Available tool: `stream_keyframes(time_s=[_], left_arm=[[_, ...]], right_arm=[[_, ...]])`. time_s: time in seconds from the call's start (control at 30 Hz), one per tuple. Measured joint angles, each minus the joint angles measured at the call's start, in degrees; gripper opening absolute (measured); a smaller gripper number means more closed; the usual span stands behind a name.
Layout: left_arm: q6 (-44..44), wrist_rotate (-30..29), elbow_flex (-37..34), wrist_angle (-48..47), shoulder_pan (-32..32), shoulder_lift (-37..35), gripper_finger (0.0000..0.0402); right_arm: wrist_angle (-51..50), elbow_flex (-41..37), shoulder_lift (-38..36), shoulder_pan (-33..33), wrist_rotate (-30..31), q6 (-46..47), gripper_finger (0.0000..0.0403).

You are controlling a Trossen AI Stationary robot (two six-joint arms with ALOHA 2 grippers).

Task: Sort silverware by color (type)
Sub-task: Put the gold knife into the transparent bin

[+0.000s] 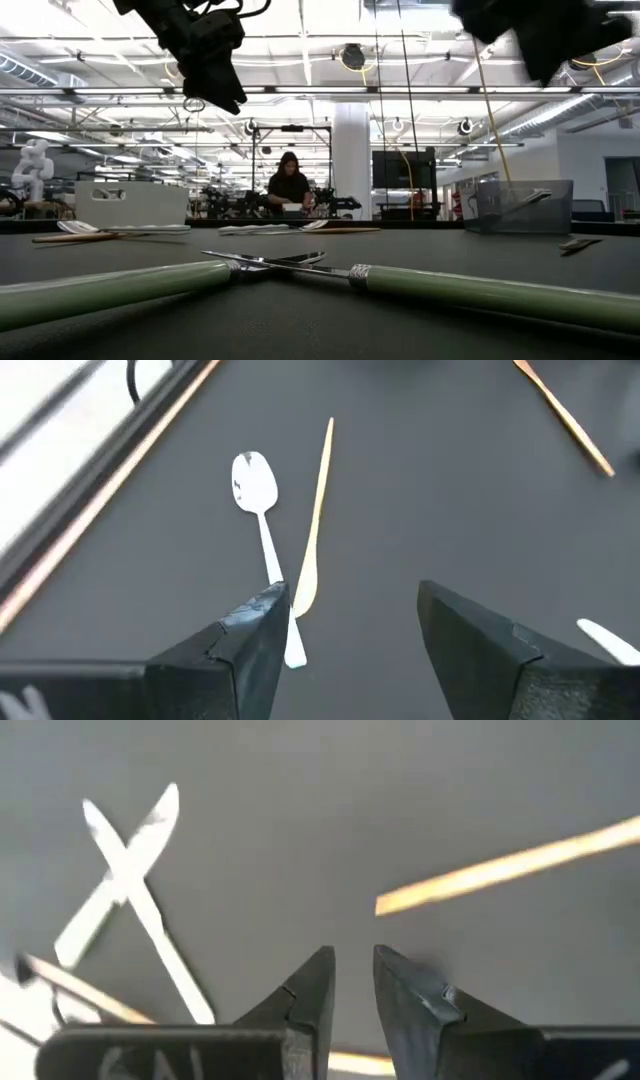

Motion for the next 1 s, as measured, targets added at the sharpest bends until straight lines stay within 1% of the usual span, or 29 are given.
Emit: stream_keyframes(time_s=[0.1,0.2,0.37,0.47,0.57,0.63,0.73,0.83,0.93,1.0], left_arm=[[-2.6,0.0,0.0,-1.1,-0.5,-0.3,0.0222],[-2.7,-0.5,0.0,-1.8,-1.2,-0.4,0.0222],[-3.2,-1.1,0.0,-3.4,-3.1,-0.4,0.0222],[-6.0,-1.0,0.0,-3.4,-4.7,-0.4,0.0222],[-9.0,-1.1,0.0,-2.7,-6.5,-0.3,0.0222],[-10.1,-1.3,0.0,-2.4,-8.0,-0.3,0.0222],[-12.2,-2.0,0.0,-2.6,-9.9,-0.3,0.0222],[-14.1,-3.9,0.0,-2.7,-12.1,-0.3,0.0222],[-16.7,-6.0,0.0,-2.7,-13.8,-0.3,0.0222],[-19.3,-7.4,0.0,-2.7,-14.5,-0.3,0.0222]], right_arm=[[-0.7,0.0,0.6,5.1,-0.4,5.3,0.0071],[-3.6,-0.9,1.2,8.1,-0.6,9.2,0.0077],[-3.8,-4.3,1.3,12.7,-3.0,13.9,0.0114],[-0.7,-6.4,1.3,16.1,-2.1,15.4,0.0141],[3.3,-8.3,1.3,19.3,1.6,16.9,0.0165],[5.6,-10.2,1.3,20.7,2.7,18.0,0.0176],[9.1,-13.6,1.3,22.1,2.8,18.9,0.0183],[13.5,-17.6,1.3,22.8,2.3,19.9,0.0185],[18.8,-20.0,1.3,22.9,-0.2,18.7,0.0185],[20.9,-21.2,1.3,22.9,0.0,17.5,0.0185]])
